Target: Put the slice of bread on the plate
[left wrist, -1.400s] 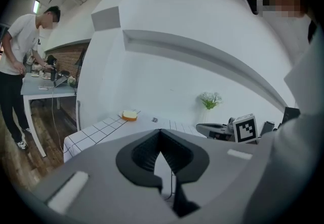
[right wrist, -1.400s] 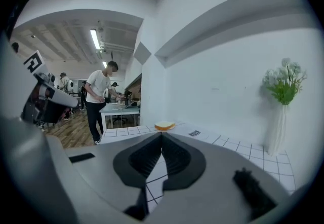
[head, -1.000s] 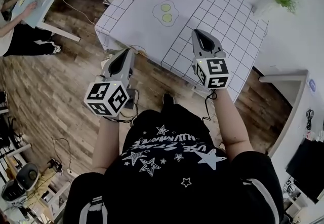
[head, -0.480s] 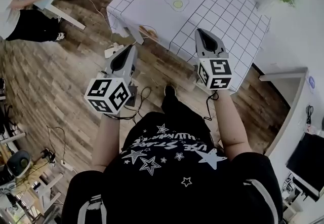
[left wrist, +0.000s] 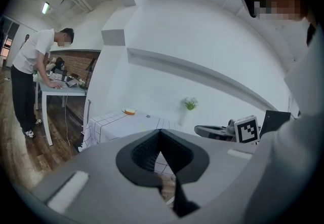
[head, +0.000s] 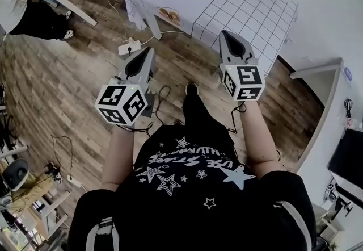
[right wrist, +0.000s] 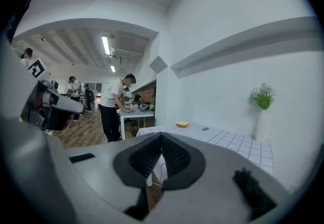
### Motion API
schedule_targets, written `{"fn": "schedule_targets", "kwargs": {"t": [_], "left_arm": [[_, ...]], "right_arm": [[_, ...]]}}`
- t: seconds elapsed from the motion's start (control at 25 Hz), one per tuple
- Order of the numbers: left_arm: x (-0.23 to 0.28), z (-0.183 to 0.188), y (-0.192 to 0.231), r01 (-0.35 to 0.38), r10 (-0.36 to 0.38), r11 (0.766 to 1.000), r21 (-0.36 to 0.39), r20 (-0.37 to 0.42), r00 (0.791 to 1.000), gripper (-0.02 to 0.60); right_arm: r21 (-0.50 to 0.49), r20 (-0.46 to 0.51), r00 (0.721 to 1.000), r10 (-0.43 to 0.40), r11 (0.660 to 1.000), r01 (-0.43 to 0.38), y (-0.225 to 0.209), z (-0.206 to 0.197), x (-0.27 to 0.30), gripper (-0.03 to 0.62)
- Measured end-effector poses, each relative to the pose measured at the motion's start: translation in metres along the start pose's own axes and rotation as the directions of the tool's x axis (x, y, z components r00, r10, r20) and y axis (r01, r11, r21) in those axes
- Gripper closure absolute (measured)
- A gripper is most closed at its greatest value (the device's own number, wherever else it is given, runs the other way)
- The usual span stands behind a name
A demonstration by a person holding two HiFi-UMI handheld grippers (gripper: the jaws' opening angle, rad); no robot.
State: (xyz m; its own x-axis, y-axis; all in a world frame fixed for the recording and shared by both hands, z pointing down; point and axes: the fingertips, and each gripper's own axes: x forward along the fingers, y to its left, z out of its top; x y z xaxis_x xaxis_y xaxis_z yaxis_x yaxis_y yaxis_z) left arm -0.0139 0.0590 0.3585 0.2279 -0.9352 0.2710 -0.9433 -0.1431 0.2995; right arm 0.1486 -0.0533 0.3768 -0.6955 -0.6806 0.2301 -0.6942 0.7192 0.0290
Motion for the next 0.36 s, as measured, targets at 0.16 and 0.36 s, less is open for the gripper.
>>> {"fn": "schedule_targets", "kwargs": {"t": [0.16, 0.36], "left_arm": [[-0.016, -0.002, -0.011, 0.016, -0.016, 1.000, 0.007, -0.004, 1.000, 0.572], [-0.067, -0.017, -0.012, 0.034, -0.034, 0.999, 0.004, 0.001, 0.999, 0.572]], "right_arm": [[-0.002, -0.009, 1.000, -0.007, 1.000, 0.006, 0.012, 0.000, -0.023, 0.579], [-0.012, -0.018, 1.000, -0.018, 1.000, 0.018, 0.059, -0.006, -0.060, 0.580]]}}
